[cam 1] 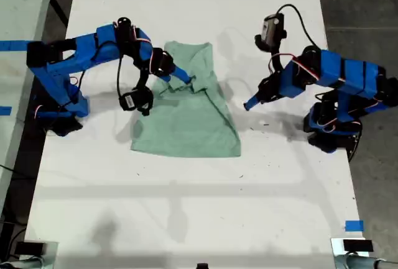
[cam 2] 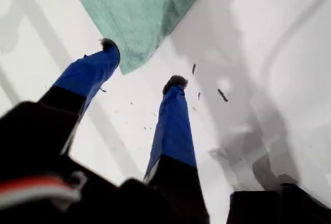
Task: Fold tshirt
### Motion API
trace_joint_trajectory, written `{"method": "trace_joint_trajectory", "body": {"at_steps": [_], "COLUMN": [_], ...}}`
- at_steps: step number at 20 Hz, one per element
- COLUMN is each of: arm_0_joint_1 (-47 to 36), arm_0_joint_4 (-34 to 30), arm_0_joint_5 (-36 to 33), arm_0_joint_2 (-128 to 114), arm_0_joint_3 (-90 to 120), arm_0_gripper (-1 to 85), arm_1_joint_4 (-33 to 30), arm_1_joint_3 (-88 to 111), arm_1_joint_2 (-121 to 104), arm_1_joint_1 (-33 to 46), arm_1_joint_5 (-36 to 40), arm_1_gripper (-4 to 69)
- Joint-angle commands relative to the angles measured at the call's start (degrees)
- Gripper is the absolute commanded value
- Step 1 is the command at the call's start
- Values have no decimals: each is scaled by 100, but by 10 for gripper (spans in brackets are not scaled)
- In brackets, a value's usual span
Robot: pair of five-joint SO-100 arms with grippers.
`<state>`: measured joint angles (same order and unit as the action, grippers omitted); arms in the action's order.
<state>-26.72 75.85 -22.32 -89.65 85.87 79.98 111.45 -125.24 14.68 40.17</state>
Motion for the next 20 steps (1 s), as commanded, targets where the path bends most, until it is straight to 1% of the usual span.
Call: {"method": "trace_joint_trajectory", "body": {"at_steps": [1,4,7,9,12,17,20], "arm_0_joint_1": [589,1301,1758,1960,2039,1872,1872], "arm_0_joint_4": [-519,-844,-1028,-1037,-1116,-1187,-1213], "arm_0_joint_5": [861,1854,2470,2742,2804,2689,2663], "arm_0_joint_2": [-1793,-2514,-2795,-2725,-2602,-2593,-2593], "arm_0_joint_3": [2092,3375,3911,4017,4017,4017,4025], "arm_0_gripper": [269,269,268,264,261,261,259], "arm_1_joint_4": [-378,-870,-1213,-1371,-1547,-2566,-2874], "arm_1_joint_3": [18,167,185,185,308,1002,870], "arm_1_joint_2": [79,501,1063,1345,1705,2373,2918], "arm_1_joint_1": [-360,-642,-879,-1020,-1063,-940,-932], "arm_1_joint_5": [-132,-246,-387,-510,-606,-598,-580], "arm_1_gripper": [239,265,282,290,297,299,289]}}
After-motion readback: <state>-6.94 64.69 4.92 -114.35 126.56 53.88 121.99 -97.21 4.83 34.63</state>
